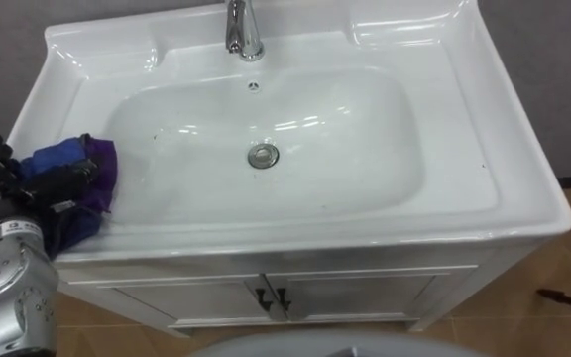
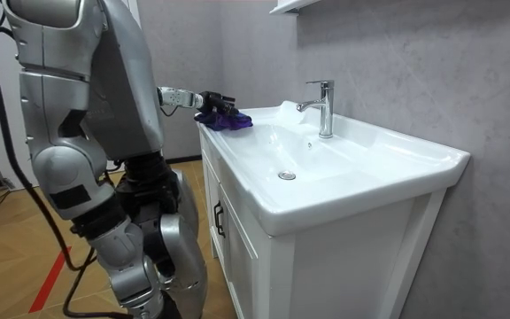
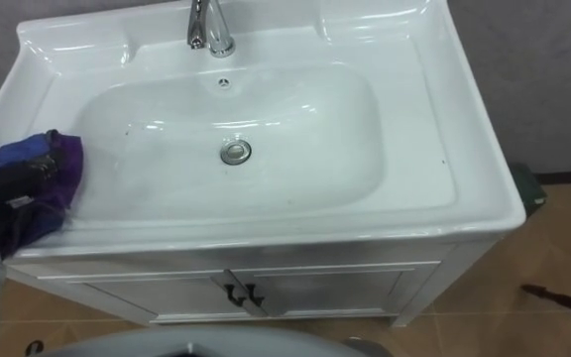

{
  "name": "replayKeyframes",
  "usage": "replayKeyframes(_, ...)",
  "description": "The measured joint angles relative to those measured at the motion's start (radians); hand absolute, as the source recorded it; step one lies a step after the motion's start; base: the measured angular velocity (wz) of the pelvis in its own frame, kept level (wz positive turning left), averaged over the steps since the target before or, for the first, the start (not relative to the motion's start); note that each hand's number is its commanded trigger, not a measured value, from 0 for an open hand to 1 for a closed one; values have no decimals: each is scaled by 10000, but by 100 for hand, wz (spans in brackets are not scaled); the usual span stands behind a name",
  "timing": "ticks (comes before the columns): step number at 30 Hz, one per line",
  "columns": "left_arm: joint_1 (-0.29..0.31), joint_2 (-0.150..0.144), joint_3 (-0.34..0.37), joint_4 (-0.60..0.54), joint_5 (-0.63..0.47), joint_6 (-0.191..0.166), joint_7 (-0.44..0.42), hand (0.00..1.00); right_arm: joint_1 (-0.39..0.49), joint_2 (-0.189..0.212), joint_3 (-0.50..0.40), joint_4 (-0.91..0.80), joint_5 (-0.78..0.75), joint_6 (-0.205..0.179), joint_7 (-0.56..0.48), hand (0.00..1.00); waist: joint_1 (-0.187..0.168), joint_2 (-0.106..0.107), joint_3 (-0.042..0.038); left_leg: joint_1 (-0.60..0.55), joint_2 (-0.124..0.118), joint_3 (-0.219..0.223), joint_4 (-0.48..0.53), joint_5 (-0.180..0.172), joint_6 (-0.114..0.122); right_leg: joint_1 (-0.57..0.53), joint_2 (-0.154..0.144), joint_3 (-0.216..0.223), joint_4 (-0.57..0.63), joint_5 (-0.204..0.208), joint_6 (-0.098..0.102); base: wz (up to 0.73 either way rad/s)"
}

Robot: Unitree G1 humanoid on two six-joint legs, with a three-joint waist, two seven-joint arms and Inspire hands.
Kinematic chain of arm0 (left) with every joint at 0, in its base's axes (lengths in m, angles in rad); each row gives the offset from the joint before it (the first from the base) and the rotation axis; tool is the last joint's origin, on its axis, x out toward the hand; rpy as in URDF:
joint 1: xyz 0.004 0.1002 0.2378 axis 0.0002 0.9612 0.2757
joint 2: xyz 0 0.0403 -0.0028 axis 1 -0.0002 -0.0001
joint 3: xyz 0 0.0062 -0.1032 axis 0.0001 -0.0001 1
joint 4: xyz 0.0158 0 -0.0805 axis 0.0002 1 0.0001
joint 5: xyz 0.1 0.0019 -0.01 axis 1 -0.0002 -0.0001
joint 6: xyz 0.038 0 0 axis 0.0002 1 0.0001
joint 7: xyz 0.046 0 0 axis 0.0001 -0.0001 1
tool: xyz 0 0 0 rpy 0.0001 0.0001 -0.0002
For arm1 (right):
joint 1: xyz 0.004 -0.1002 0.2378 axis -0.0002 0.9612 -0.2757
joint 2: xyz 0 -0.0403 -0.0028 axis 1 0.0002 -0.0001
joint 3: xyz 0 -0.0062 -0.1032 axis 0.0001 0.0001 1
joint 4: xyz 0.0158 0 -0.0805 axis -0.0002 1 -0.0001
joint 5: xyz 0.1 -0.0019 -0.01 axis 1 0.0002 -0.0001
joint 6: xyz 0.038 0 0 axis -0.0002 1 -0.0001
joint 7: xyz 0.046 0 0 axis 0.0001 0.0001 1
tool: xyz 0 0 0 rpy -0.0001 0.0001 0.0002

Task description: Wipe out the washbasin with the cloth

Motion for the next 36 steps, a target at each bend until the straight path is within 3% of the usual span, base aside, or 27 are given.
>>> replayKeyframes(14, 7, -1, -5, -1339, 32, 6, 575, 0, -123, 90, 22, 335, -7, 17, 107, 0, -5, -61, 11, -192, -3, 4, 25, 0, 0, -156, -8, -46, 20, -7, 4, 0)
replayKeyframes(28, 17, -1, 0, -1891, 25, -9, 870, 0, -183, 119, 11, 352, 21, -25, 103, 0, 11, -160, 24, -221, -14, -8, 28, 0, 0, -131, -4, -70, -88, -10, 16, 0)
replayKeyframes(36, 13, 0, 242, -2487, 55, -139, 1484, 0, -202, 116, -26, 416, -57, -40, 1, 0, 0, -65, 27, -198, -61, -321, -30, 2, 2, 112, 0, -282, -293, 37, 36, 5)
